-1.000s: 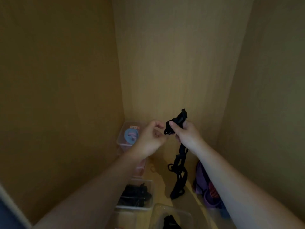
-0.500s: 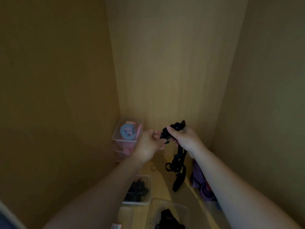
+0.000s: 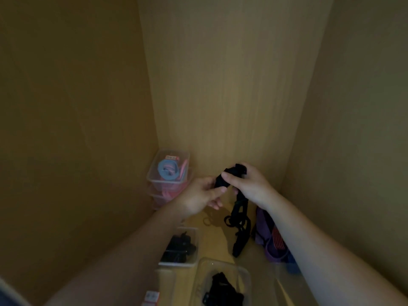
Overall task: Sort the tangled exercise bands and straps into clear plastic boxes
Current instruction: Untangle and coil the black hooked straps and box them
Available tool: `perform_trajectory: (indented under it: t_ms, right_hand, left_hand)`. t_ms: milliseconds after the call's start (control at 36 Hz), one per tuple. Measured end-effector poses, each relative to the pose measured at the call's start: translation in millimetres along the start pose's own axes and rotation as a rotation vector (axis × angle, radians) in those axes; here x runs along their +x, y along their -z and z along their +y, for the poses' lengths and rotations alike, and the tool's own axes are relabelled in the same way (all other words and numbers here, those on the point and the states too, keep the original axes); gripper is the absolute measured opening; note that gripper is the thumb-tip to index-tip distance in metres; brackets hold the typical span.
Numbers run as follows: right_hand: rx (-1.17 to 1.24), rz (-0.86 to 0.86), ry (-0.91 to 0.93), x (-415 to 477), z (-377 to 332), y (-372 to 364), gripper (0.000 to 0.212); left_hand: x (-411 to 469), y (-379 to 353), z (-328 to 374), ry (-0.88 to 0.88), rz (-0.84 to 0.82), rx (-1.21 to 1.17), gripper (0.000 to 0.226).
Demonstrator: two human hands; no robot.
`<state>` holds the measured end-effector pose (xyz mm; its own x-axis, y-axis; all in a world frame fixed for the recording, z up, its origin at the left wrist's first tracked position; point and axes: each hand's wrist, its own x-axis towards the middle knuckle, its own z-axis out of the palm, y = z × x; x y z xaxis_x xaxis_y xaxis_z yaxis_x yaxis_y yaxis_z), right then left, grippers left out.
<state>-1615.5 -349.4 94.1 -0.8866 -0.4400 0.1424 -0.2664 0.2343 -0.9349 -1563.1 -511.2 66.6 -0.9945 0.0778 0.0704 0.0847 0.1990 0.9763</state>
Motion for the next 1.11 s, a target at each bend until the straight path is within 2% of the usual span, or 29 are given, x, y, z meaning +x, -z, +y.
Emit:
perform_trajectory:
  t_ms: [83, 167, 222, 306, 361, 444, 500, 556, 639, 694, 750, 833, 889, 1000, 1028, 1111]
  right_hand:
    - [0.027, -0.007, -0.032, -1.3, 2.9, -2.6, 0.029]
    - [0.05, -0.024, -0.109, -2.8, 6.1, -6.4, 0.03]
    - [0.044, -0.034, -0.165, -4.0, 7.0, -8.0, 0.033]
    - [0.034, -0.015, -0.19, -2.9, 7.5, -10.0, 0.04]
    - [0.068, -0.003, -0.177, -3.7, 5.5, -11.6, 0.036]
    - [0.103, -0.007, -0.127, -5.3, 4.2, -10.8, 0.026]
    - [0.096, -0.02, -0.105, -6.3, 5.7, -7.3, 0.026]
    - [0.092, -0.023, -0.108, -6.0, 8.9, -3.5, 0.032]
    - [0.112, -0.037, -0.111, -7.3, 11.0, -2.4, 0.037]
    - [0.153, -0.042, -0.127, -8.3, 10.7, -4.6, 0.034]
    - [0.215, -0.038, -0.16, -9.2, 10.2, -6.8, 0.034]
    - [0.258, -0.026, -0.184, -9.1, 9.8, -8.7, 0.036]
    - [0.257, -0.015, -0.199, -9.4, 8.1, -10.6, 0.037]
    - [0.244, 0.056, -0.25, -8.6, 1.2, -17.6, 0.076]
    - [0.24, 0.084, -0.249, -7.2, 0.4, -18.8, 0.073]
    - [0.28, 0.139, -0.22, -5.8, -0.8, -18.7, 0.039]
  left_hand:
    - [1.5, -0.5, -4.7, 0.02, 0.029, -0.001, 0.008]
    - [1.0, -1.7, -15.5, 0.006, 0.126, 0.069, 0.016]
    - [-0.4, -2.2, -21.0, -0.094, 0.213, 0.188, 0.023]
    - [-0.2, -2.3, -23.5, -0.303, 0.37, 0.529, 0.036]
    - [1.4, -3.2, -23.4, -0.345, 0.424, 0.604, 0.034]
    - [1.5, -3.9, -21.9, -0.254, 0.395, 0.468, 0.035]
    - [-2.3, -3.1, -16.4, -0.106, 0.256, 0.189, 0.042]
    - [-4.7, 0.8, -11.4, -0.006, 0.158, 0.03, 0.048]
    - [-6.0, 4.9, -6.0, 0.03, 0.121, -0.027, 0.041]
    - [-6.5, 3.3, -3.3, -0.001, 0.17, -0.002, 0.028]
    - [-5.5, 1.0, -2.1, -0.048, 0.246, 0.025, 0.024]
    - [-3.4, -1.7, 0.6, -0.147, 0.358, 0.177, 0.026]
    - [-4.1, -2.1, 5.1, -0.247, 0.427, 0.36, 0.024]
    - [-5.8, -1.5, 10.6, -0.504, 0.482, 0.729, 0.022]
    - [-6.2, -2.3, 11.1, -0.539, 0.49, 0.776, 0.021]
    - [-5.3, -4.5, 9.7, -0.515, 0.473, 0.706, 0.029]
